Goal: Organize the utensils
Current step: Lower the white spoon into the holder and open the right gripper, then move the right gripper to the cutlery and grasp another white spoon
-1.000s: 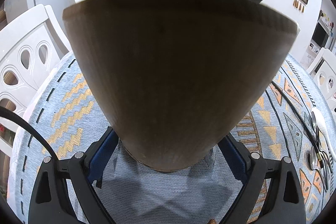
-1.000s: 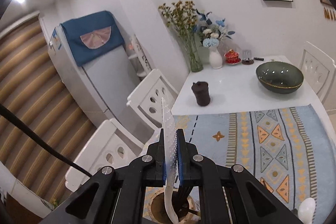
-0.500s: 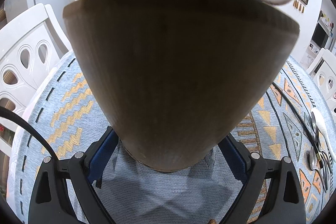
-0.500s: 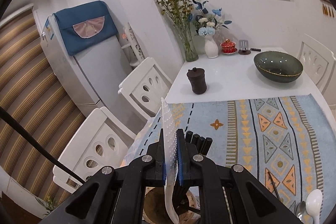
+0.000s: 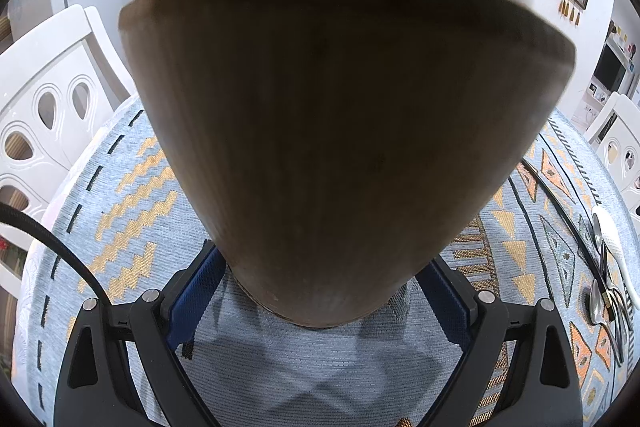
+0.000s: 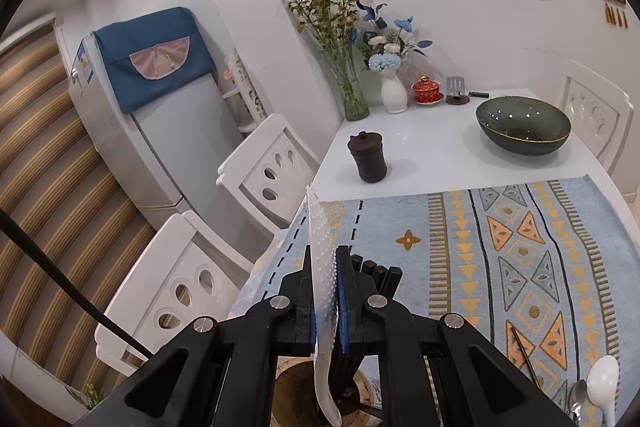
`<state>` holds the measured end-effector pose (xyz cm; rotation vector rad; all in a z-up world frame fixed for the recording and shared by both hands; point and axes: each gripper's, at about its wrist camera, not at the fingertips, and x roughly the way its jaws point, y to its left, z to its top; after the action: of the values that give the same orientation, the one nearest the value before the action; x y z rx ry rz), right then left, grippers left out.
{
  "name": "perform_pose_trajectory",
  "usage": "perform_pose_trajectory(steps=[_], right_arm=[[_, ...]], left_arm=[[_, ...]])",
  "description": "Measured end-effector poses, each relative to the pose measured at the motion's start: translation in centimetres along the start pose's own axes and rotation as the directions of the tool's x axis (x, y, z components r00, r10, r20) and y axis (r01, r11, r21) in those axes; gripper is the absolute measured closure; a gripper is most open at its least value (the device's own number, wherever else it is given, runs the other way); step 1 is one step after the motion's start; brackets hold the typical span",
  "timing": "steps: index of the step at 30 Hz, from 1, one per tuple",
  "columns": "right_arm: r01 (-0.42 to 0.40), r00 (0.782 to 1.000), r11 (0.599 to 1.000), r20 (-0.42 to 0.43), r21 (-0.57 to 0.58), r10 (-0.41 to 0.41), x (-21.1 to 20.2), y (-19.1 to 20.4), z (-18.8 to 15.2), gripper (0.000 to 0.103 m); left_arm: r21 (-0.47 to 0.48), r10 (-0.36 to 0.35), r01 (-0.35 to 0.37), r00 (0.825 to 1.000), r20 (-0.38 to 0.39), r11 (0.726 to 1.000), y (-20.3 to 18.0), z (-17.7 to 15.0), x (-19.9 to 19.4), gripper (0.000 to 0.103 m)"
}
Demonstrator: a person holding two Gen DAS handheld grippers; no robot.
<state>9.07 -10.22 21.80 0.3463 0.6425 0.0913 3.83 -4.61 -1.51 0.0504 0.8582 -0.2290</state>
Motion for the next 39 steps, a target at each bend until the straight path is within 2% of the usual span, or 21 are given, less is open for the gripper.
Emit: perform_pose_trajectory(steps=[4,6,8,14,16,20,24,28,35,39], right_arm=[[-0.007,0.997,0.998,-0.076,-0.055,0.003,0.4,0.5,-0.3,0.091],[-0.016,0.996,0.999,-0.091,-0.046,0.012,0.0,0.3,-0.2,0.081],[-0.027,0.997,0.999,-0.070,-0.021,0.026,-1.2,-0.3,0.2,0.069],[0.040,0.997,0.999,0.071,0.037,-0.042,-6.6,-3.0,2.5,0.052],[0.070,0.992,0.995,0.099,0.071,-0.076,-8.4,-4.7,2.9,0.051],[0.134,0.985,0.979,0.086,0.153,-0.148,-10.5,-8.3,2.6,0.051],[0.204,0.975,0.948,0.038,0.243,-0.219,-11.8,-12.4,1.2,0.051],[0.299,0.951,0.900,-0.023,0.318,-0.308,-13.4,-16.4,-0.9,0.051],[0.406,0.913,0.831,-0.146,0.380,-0.380,-14.6,-21.8,-4.1,0.051],[0.425,0.904,0.806,-0.236,0.413,-0.355,-13.9,-23.9,-5.7,0.051]], left_arm=[[0.000,0.000,0.000,1.000,0.000,1.000,0.0,0.0,0.0,0.009],[0.000,0.001,-0.001,1.000,-0.002,1.000,0.0,0.1,0.0,0.009],[0.001,0.002,-0.002,1.000,-0.003,1.000,0.0,0.1,0.0,0.009],[0.007,0.009,-0.009,1.000,-0.007,1.000,-0.4,0.3,0.2,0.009],[0.008,0.010,-0.010,1.000,-0.008,1.000,-0.6,0.3,0.3,0.008],[0.007,0.009,-0.009,1.000,-0.008,1.000,-0.6,0.3,0.3,0.008],[0.005,0.007,-0.007,1.000,-0.011,1.000,-0.6,0.3,0.4,0.008],[0.009,0.012,-0.012,1.000,-0.019,1.000,-0.8,0.4,0.6,0.008],[0.007,0.008,-0.008,1.000,-0.027,1.000,-0.8,0.6,1.1,0.008],[0.004,0.005,-0.005,1.000,-0.029,1.000,-0.6,0.6,1.1,0.008]])
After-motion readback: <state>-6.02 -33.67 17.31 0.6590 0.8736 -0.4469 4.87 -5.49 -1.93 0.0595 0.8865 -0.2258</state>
